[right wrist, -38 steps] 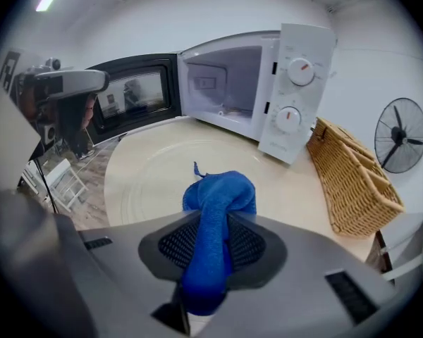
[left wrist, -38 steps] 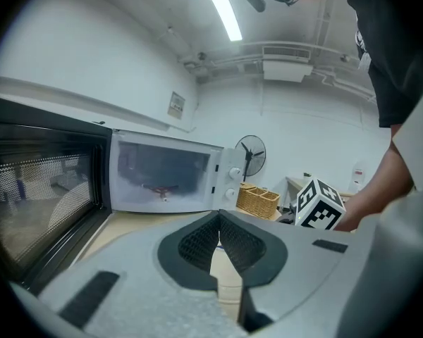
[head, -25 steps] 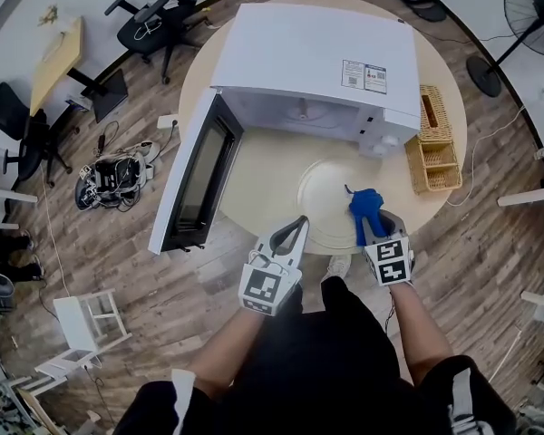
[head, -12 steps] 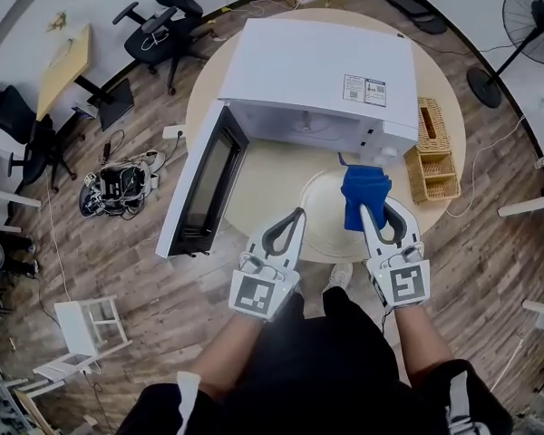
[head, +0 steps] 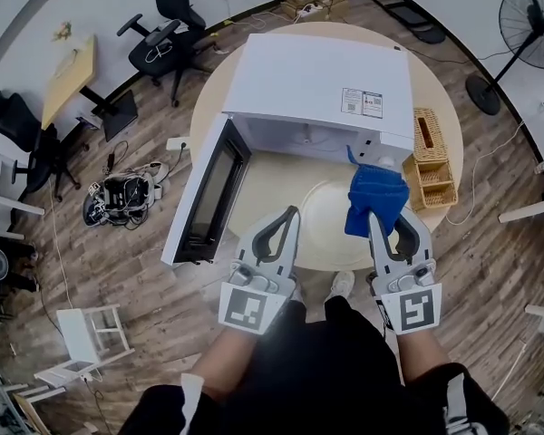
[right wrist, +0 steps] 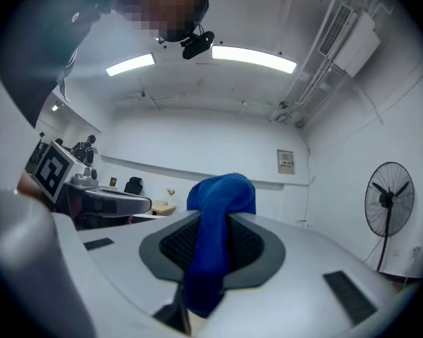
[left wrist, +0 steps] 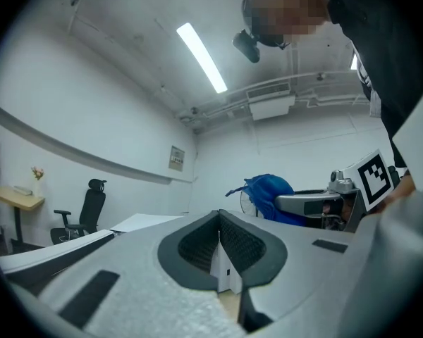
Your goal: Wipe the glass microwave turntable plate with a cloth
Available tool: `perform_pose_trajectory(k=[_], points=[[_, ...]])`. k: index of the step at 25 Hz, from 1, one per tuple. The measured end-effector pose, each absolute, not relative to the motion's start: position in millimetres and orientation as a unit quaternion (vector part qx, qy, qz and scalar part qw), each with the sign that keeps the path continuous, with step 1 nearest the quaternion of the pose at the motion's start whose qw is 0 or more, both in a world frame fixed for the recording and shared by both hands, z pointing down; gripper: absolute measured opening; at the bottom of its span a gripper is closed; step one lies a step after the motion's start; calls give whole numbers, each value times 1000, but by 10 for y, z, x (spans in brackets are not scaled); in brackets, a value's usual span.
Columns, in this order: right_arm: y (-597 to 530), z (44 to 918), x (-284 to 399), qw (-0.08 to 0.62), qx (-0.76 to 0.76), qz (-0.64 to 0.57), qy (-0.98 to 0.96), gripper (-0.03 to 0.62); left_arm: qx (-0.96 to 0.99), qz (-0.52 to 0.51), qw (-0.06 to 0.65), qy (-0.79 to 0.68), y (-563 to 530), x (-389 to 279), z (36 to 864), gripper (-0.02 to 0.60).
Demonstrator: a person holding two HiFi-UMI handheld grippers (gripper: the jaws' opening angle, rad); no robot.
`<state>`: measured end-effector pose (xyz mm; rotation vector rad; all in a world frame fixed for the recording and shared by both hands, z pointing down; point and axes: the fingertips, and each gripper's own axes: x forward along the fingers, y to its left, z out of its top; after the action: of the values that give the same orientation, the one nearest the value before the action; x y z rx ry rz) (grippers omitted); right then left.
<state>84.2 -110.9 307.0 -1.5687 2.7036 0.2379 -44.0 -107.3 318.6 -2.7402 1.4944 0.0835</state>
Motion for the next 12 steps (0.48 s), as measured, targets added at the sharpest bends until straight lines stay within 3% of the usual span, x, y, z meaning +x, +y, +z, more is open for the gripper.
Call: perform_pose_trajectory(k=[12], points=[[-1153, 3033, 840, 2, -503, 81, 860, 78, -878, 32, 7, 477, -1149, -415, 3165, 6]])
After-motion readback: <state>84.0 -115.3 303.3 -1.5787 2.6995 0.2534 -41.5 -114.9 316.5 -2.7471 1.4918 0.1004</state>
